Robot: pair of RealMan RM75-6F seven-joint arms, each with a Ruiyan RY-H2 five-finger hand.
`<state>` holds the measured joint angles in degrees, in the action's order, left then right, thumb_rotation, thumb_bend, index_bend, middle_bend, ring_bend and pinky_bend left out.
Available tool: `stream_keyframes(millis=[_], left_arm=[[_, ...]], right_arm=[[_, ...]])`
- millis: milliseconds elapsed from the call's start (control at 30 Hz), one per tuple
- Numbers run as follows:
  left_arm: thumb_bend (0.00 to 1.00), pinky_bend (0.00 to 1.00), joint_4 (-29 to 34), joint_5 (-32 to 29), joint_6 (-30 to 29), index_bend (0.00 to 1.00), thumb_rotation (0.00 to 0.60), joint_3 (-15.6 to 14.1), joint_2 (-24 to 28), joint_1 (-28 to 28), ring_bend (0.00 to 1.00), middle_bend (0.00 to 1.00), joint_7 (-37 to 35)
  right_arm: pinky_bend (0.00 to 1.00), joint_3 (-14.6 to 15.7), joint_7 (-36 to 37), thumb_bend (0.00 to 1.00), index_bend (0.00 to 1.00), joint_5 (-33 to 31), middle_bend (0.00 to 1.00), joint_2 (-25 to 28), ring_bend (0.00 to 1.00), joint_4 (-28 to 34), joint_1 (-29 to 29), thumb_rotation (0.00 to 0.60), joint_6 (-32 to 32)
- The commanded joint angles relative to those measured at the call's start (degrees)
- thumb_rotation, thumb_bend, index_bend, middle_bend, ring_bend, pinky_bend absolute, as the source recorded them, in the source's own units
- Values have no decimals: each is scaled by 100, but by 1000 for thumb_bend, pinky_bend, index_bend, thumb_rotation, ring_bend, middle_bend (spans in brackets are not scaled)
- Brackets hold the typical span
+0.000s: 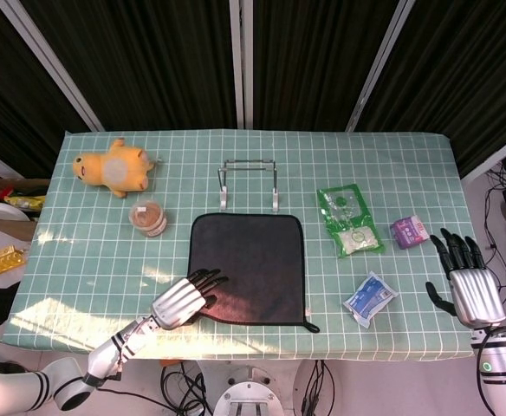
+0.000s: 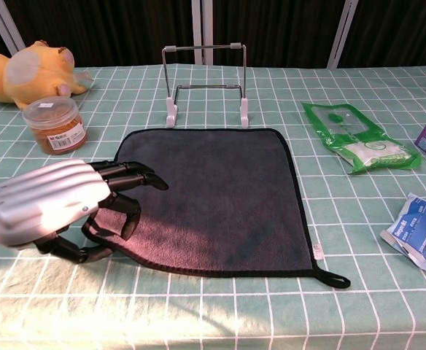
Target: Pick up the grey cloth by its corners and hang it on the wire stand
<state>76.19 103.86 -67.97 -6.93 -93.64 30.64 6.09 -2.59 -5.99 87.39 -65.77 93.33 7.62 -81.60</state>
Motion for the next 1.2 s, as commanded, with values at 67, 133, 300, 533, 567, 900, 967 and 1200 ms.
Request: stream_keyframes(millis=[67, 133, 300, 533, 567, 900, 967, 1200], left_arm=[[414, 208, 10, -3, -114, 663, 600, 16, -55, -9, 103, 166, -165], [420, 210, 60, -53, -134, 711, 600, 46, -67, -3, 109, 182, -292], [427, 211, 431, -345, 63, 786, 600, 200, 45, 52, 109, 197, -243], [427, 234, 999, -772, 379, 795, 600, 507, 251, 206, 109, 206, -12], [427, 237, 1045, -818, 403, 796, 600, 549, 263, 224, 109, 210, 18], [427, 238, 1567, -1569, 898, 801, 600, 1037, 474, 502, 109, 216, 184], [428, 238, 1640, -1666, 952, 802, 600, 1103, 509, 547, 109, 217, 244], [428, 238, 1896, -1991, 1104, 815, 600, 1373, 608, 743, 109, 220, 473]], right_arm=[[0, 39, 65, 327, 0, 54, 0, -58, 0, -83, 19, 600, 41], [0, 101, 75, 327, 0, 100, 0, -112, 0, -143, 45, 600, 129], [0, 336, 9, 244, 0, 295, 0, -301, 0, -213, 155, 600, 469], [0, 672, 433, 242, 0, 733, 0, -702, 0, -152, 397, 600, 932], [0, 698, 443, 244, 0, 767, 0, -742, 0, -147, 431, 600, 992], [0, 718, -56, 292, 0, 793, 0, -1283, 0, 20, 759, 600, 1544], [0, 703, -174, 288, 0, 750, 0, -1381, 0, 29, 785, 600, 1598], [0, 670, -339, 244, 0, 709, 0, -1886, 0, -162, 719, 600, 1412]])
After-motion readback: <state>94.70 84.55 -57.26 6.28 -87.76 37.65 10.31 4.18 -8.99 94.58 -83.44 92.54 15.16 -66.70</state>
